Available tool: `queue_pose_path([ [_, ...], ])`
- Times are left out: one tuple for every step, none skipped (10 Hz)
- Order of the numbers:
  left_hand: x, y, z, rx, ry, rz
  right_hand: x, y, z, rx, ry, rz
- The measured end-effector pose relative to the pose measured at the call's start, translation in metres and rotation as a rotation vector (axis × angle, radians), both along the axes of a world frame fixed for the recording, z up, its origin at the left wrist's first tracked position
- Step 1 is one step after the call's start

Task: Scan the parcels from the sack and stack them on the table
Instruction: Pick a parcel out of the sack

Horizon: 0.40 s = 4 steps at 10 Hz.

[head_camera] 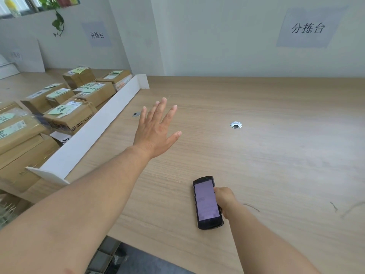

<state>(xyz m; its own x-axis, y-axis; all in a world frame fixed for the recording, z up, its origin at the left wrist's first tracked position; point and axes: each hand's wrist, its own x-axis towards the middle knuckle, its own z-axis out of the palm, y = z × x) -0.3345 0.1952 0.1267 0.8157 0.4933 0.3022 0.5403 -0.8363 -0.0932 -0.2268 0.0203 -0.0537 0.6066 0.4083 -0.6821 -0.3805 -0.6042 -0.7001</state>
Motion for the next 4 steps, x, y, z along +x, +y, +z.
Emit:
queue_pose_path([
  [-0.001,0.001,-0.001,-0.003,0.0,-0.019,-0.001,-0.001,0.002,-0.111,-0.103,0.051],
  [-0.004,0.002,0.001,-0.016,0.009,-0.036,-0.003,-0.002,0.006,-0.133,-0.156,0.082],
  [-0.007,0.002,0.003,-0.014,0.002,-0.048,-0.008,-0.008,0.012,-0.187,-0.181,0.139],
  [-0.01,0.002,0.006,-0.012,-0.013,-0.061,-0.014,-0.014,0.016,-0.217,-0.196,0.159],
])
